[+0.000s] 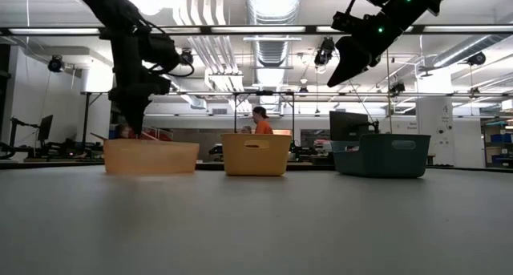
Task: Sort silverware by color (type)
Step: Adjust the gold forks in the orange bin
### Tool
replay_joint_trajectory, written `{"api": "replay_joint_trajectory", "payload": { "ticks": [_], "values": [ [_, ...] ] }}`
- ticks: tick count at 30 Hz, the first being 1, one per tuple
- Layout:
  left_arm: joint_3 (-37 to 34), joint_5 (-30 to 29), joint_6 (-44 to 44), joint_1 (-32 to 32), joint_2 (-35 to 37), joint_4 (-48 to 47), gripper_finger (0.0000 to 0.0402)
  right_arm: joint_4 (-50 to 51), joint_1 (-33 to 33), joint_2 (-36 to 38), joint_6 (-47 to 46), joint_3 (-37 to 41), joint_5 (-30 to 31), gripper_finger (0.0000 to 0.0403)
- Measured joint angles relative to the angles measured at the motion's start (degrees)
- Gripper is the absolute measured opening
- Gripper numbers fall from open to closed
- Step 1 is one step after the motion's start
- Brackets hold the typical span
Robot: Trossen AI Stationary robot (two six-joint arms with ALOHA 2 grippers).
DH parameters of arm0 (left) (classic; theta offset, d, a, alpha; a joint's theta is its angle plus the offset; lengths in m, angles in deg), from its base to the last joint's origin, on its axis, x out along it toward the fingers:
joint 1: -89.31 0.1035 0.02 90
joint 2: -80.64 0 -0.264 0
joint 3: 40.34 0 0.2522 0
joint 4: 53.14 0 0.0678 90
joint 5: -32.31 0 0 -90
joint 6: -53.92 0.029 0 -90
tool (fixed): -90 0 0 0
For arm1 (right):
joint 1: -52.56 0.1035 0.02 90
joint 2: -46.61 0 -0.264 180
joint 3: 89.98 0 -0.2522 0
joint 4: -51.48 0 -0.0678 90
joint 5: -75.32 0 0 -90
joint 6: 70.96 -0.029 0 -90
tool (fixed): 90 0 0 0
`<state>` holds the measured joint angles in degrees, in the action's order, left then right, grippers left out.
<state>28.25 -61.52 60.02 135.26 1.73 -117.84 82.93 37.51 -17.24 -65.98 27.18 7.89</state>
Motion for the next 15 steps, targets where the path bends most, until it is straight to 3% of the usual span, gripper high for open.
{"api": "replay_joint_trajectory", "payload": {
  "ticks": [7, 11, 15],
  "values": [
    [2.9, -0.5, 4.1, 0.0, 0.0, -5.2, 0.0002, 0.0, 0.0, 0.0, 0.0, 0.0, 0.0, 0.0063],
    [3.4, -5.5, 5.2, 0.0, 0.0, -7.9, 0.0002, 0.0, 0.0, 0.0, 0.0, 0.0, 0.0, 0.0063],
    [2.5, -6.2, 6.5, 0.3, -0.1, -8.0, 0.0002, 0.0, 0.0, 0.0, 0.0, 0.0, 0.0, 0.0063]
  ]
}}
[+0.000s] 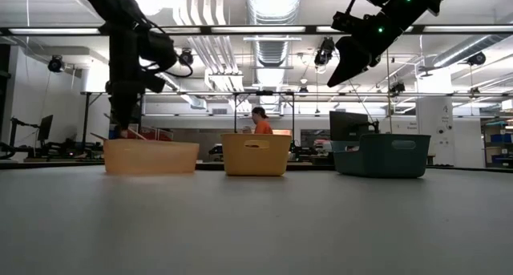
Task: Sort silverware by color (type)
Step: Adjust the gold forks in the orange bin
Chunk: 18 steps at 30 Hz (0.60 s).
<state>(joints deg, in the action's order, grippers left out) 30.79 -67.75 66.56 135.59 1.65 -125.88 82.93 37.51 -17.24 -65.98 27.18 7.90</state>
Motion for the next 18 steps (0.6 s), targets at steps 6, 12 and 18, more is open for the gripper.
{"api": "replay_joint_trajectory", "payload": {
  "ticks": [6, 12, 18],
  "values": [
    [-0.1, 0.2, -0.1, 0.1, -2.0, 0.5, 0.0003, 0.0, 0.0, 0.0, -0.3, 0.0, 0.0, 0.0063],
    [-0.1, 0.2, -1.4, 0.1, -4.1, 1.9, 0.0006, 0.0, 0.0, 0.0, -0.3, 0.0, 0.0, 0.0063],
    [-0.1, 0.1, -2.5, 0.1, -5.4, 2.1, 0.0029, 0.0, 0.0, 0.0, -0.1, 0.0, 0.0, 0.0063]
  ]
}}
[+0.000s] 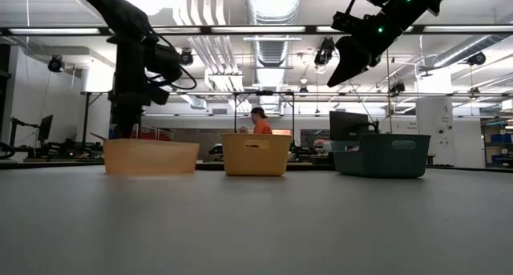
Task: Sort silverware by color (type)
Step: Adjust the gold forks in the orange bin
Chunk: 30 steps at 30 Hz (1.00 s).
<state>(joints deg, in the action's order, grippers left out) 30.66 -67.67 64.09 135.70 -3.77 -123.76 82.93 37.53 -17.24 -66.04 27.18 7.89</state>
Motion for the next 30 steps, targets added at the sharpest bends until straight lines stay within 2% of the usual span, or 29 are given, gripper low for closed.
{"api": "replay_joint_trajectory", "payload": {
  "ticks": [15, 17, 23, 30],
  "values": [
    [0.3, 0.0, -0.3, -0.1, -0.7, 0.5, 0.0038, 0.0, 0.0, 0.0, 0.1, 0.0, 0.0, 0.0063],
    [0.7, 1.4, 0.0, -0.1, -0.7, 2.4, 0.0038, 0.0, 0.0, 0.0, 0.1, 0.0, 0.0, 0.0063],
    [0.8, 10.0, 8.3, -0.1, -0.7, 12.6, 0.0044, 0.0, 0.0, 0.0, -0.1, 0.0, 0.0, 0.0063],
    [-0.2, 10.5, 18.4, 0.1, -0.7, 21.2, 0.0090, 0.0, 0.0, 0.0, 0.0, 0.0, 0.0, 0.0063]
  ]
}}
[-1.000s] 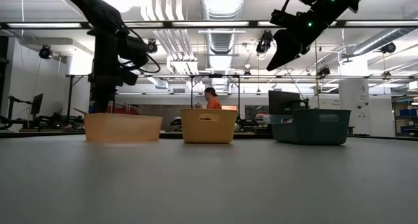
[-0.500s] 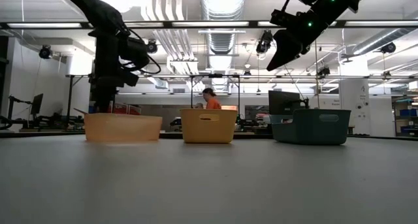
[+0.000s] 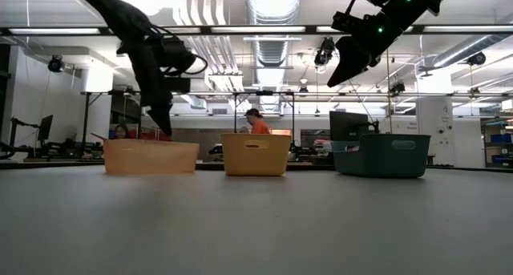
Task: Sort silverware by color (type)
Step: Adjust the gold forks in the orange bin
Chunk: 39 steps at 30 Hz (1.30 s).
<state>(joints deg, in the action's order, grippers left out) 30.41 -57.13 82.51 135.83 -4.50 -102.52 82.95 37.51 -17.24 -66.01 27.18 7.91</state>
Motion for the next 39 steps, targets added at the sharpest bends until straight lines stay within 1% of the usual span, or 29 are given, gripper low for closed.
{"api": "replay_joint_trajectory", "payload": {
  "ticks": [5, 13, 18, 22, 32, 39],
  "values": [
    [-1.1, 0.0, 1.8, 0.3, 0.0, 3.5, 0.0113, 0.0, 0.0, 0.0, 0.1, 0.0, 0.0, 0.0063],
    [-4.6, -0.3, 1.1, 1.4, 0.0, 8.4, 0.0113, 0.0, 0.0, 0.0, 0.2, 0.0, 0.0, 0.0063],
    [-5.7, -6.1, -2.3, 1.4, 0.0, 10.2, 0.0113, 0.0, 0.0, 0.0, 0.2, 0.0, 0.0, 0.0063],
    [-6.3, -5.5, -4.2, 1.4, 0.0, 10.8, 0.0113, 0.0, 0.0, 0.0, 0.2, 0.0, 0.0, 0.0063],
    [-10.7, -5.4, -5.3, 1.4, 0.0, 14.6, 0.0113, 0.0, 0.0, 0.0, 0.2, 0.0, 0.0, 0.0063],
    [-13.4, -5.6, -5.4, 1.4, 0.0, 19.7, 0.0112, 0.0, 0.0, 0.0, 0.2, 0.0, 0.0, 0.0063]
  ]
}}
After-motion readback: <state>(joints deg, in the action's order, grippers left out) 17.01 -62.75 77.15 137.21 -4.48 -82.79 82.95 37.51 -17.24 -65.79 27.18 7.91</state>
